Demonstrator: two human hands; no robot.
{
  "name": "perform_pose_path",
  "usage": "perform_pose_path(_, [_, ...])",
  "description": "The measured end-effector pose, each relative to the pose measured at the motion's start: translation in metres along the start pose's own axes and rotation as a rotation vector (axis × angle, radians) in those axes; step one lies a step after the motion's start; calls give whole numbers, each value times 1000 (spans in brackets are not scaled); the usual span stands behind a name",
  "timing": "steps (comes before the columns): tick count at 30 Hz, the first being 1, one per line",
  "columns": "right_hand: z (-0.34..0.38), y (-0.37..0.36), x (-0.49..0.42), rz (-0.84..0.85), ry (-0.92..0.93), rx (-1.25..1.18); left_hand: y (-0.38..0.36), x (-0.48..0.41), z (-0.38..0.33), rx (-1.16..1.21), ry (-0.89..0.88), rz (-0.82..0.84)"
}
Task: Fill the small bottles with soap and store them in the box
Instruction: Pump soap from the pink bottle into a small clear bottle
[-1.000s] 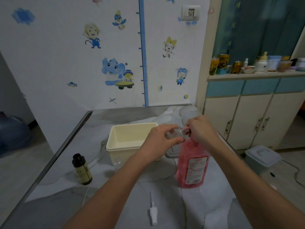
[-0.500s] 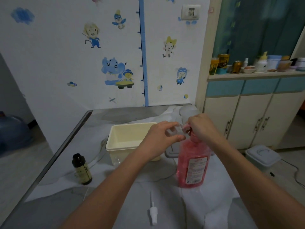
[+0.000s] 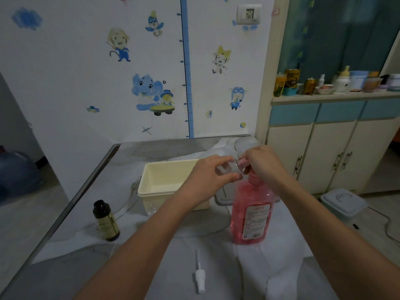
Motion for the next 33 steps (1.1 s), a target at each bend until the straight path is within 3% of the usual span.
perform_pose_path(9, [-5,-4,3,-16,130,110,-9,6,6,15,4,-11])
perform_pose_path(17, [7,-3,7,-47,71,-111,1,0,-3,-16,-12,2])
perform_pose_path(24, [0,-3,9,-52,140,-25,-7,5,2,-17,-8,-16])
perform_pose_path(33, [-2,-3,4,-13,61,-82,-3,3,-2,-3,-11,-1])
Point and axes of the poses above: each hand's wrist, its own x-axis away from the middle knuckle, its own y-axis out of the back of the hand, z = x × y, the point moved 7 cm from there along -x, towards the middle knuckle, and after that the axes turned 11 degrees about -x, right-handed, at the moved point
